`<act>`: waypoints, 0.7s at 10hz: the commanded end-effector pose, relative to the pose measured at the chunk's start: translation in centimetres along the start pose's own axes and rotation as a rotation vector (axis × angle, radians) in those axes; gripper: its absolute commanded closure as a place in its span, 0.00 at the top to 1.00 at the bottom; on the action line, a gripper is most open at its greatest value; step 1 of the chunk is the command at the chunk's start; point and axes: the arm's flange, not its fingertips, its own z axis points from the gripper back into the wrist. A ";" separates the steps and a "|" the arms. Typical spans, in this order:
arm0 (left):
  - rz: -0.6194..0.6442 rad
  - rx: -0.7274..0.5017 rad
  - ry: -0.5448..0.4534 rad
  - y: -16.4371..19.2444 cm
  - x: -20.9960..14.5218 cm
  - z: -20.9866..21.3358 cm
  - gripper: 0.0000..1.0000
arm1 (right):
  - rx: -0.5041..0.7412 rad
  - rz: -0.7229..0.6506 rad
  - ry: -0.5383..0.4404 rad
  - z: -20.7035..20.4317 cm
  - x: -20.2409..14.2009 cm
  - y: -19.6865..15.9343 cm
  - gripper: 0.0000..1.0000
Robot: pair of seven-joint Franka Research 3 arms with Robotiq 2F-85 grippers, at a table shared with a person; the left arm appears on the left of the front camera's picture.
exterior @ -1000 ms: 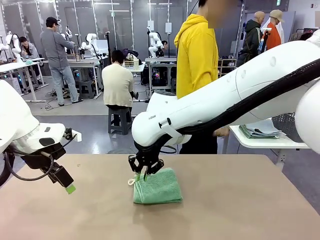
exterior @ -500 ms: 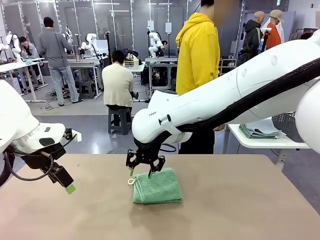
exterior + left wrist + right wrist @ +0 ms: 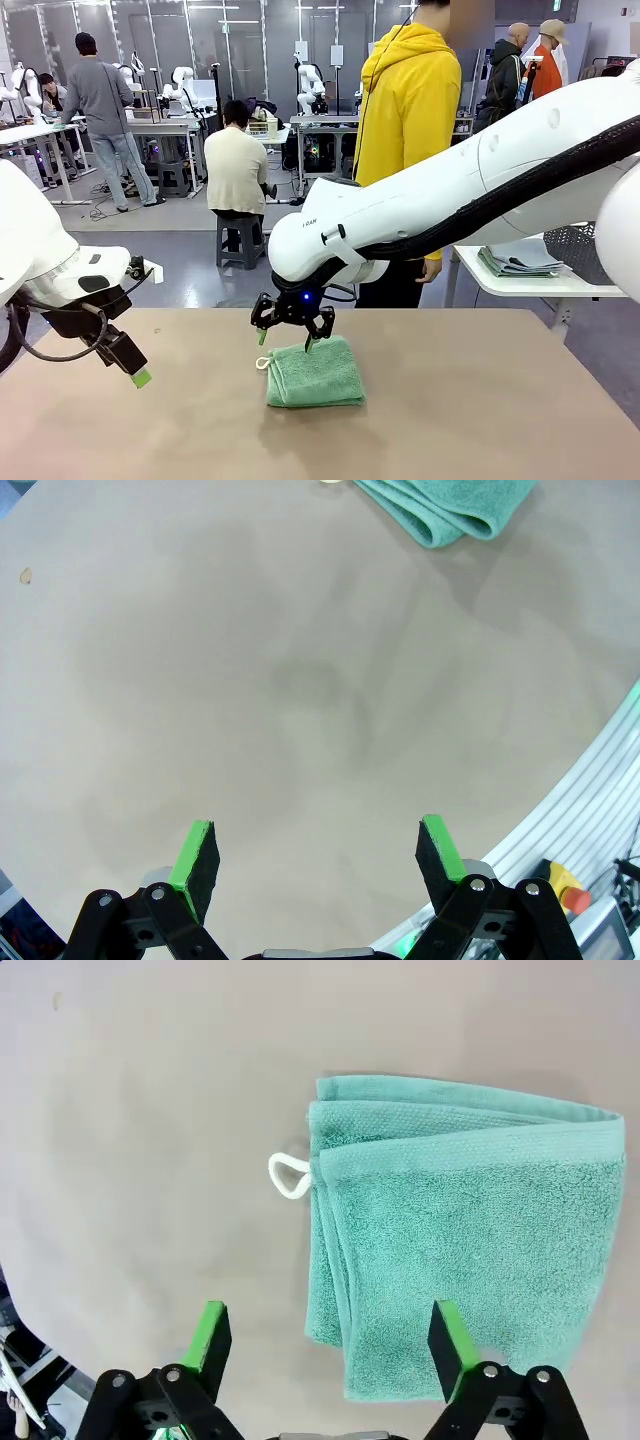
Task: Fold the towels and place them in the basket.
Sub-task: When a person lays out a Towel with hook on the table, fold it in half twice, then place the folded Towel with hook on the right side of the table.
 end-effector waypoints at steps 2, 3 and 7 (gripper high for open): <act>0.002 0.010 0.005 0.0 0.0 -0.1 1.00 | -0.001 -0.008 -0.001 -0.1 0.0 0.2 1.00; 0.002 0.010 0.005 0.0 0.0 -0.1 1.00 | -0.001 -0.008 -0.001 -0.1 0.0 0.2 1.00; 0.002 0.010 0.005 0.0 0.0 -0.1 1.00 | -0.001 -0.008 -0.001 -0.1 0.0 0.2 1.00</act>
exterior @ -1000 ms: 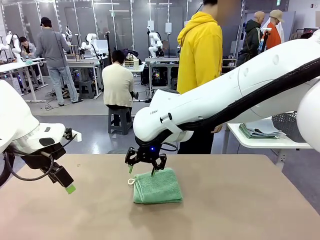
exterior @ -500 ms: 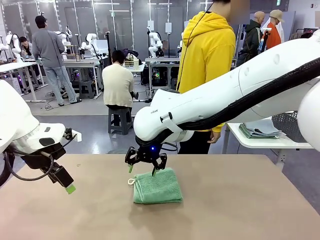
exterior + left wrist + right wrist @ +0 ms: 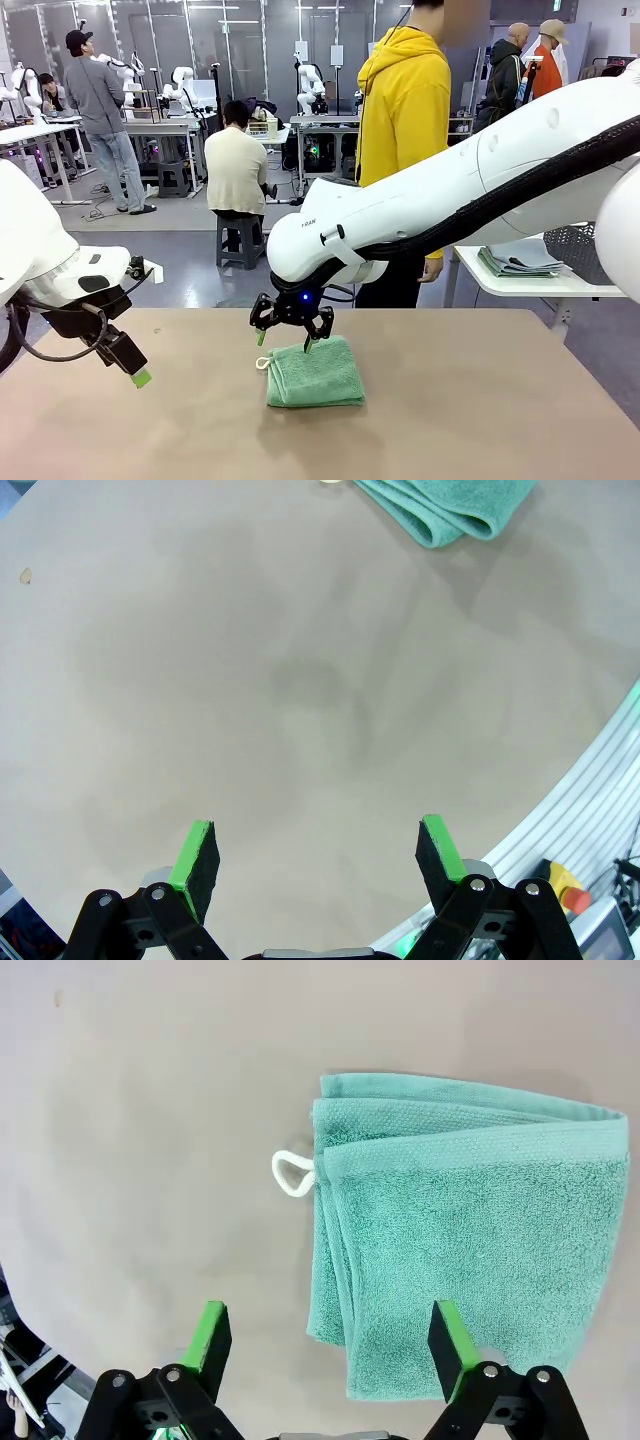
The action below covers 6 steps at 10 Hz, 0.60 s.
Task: Fold the towels and place them in the basket.
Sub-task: Place the folded Towel with hook on the right side of the table.
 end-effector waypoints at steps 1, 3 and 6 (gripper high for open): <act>0.002 0.010 0.005 0.0 0.0 -0.1 1.00 | -0.001 -0.010 -0.002 0.0 0.1 0.0 1.00; 0.002 0.010 0.005 0.0 0.0 -0.1 1.00 | -0.001 -0.010 -0.002 0.0 0.1 0.0 1.00; 0.002 0.010 0.005 0.0 0.0 -0.1 1.00 | 0.081 0.008 0.008 3.5 -0.5 -0.2 1.00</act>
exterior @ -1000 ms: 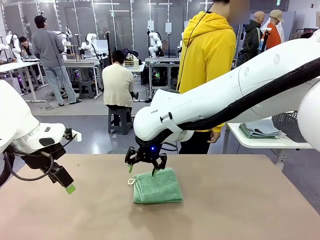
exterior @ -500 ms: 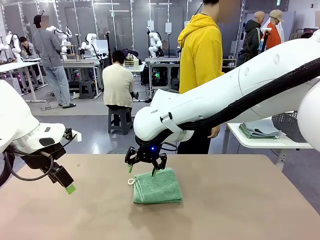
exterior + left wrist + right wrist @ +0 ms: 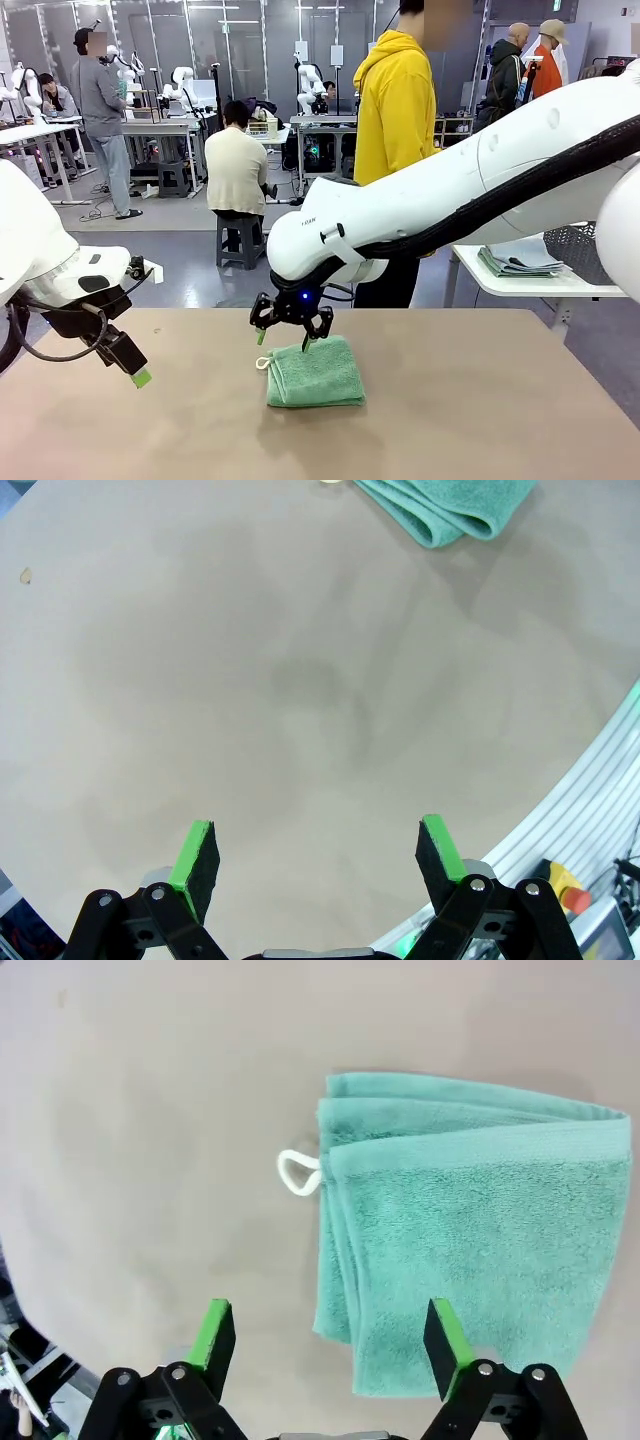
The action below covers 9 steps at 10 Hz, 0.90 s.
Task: Fold the towels and place them in the basket.
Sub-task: Place the folded Towel with hook on the right side of the table.
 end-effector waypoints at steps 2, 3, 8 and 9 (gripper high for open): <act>0.002 0.010 0.005 0.0 0.0 -0.1 1.00 | 0.175 -0.020 -0.010 7.2 -0.8 -3.9 1.00; 0.002 0.010 0.005 0.0 0.0 -0.1 1.00 | 0.243 -0.018 -0.013 8.0 -0.9 -6.6 1.00; 0.002 0.010 0.005 0.0 0.0 -0.1 1.00 | 0.460 -0.119 -0.053 5.2 -1.6 -16.2 1.00; 0.002 0.010 0.005 0.0 0.0 -0.1 1.00 | 0.481 -0.138 -0.043 4.7 -1.6 -17.9 1.00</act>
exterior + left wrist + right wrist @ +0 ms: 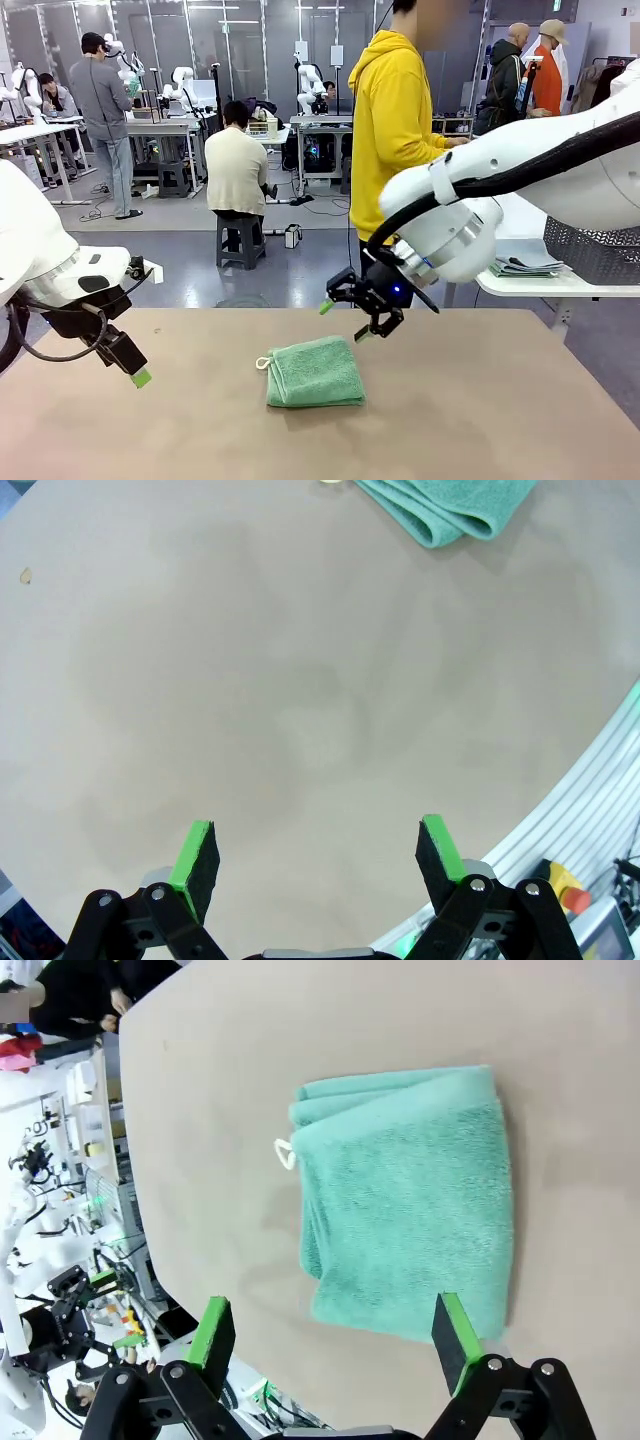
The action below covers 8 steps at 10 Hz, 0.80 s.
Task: Fold the towels and place them in the basket.
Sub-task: Place the folded Towel with hook on the right side of the table.
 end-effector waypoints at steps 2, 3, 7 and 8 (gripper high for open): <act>0.001 0.011 0.005 0.0 0.0 -0.1 1.00 | 0.117 -0.014 0.019 0.3 -0.1 -4.1 1.00; 0.001 0.011 0.005 0.0 0.0 -0.1 1.00 | 0.121 -0.005 0.027 0.0 0.0 -5.1 1.00; 0.001 0.011 0.005 0.0 0.0 -0.1 1.00 | 0.192 -0.029 0.089 -1.6 0.5 -8.4 1.00; 0.001 0.011 0.005 0.0 0.0 -0.1 1.00 | 0.218 -0.036 0.098 -2.2 0.6 -8.8 1.00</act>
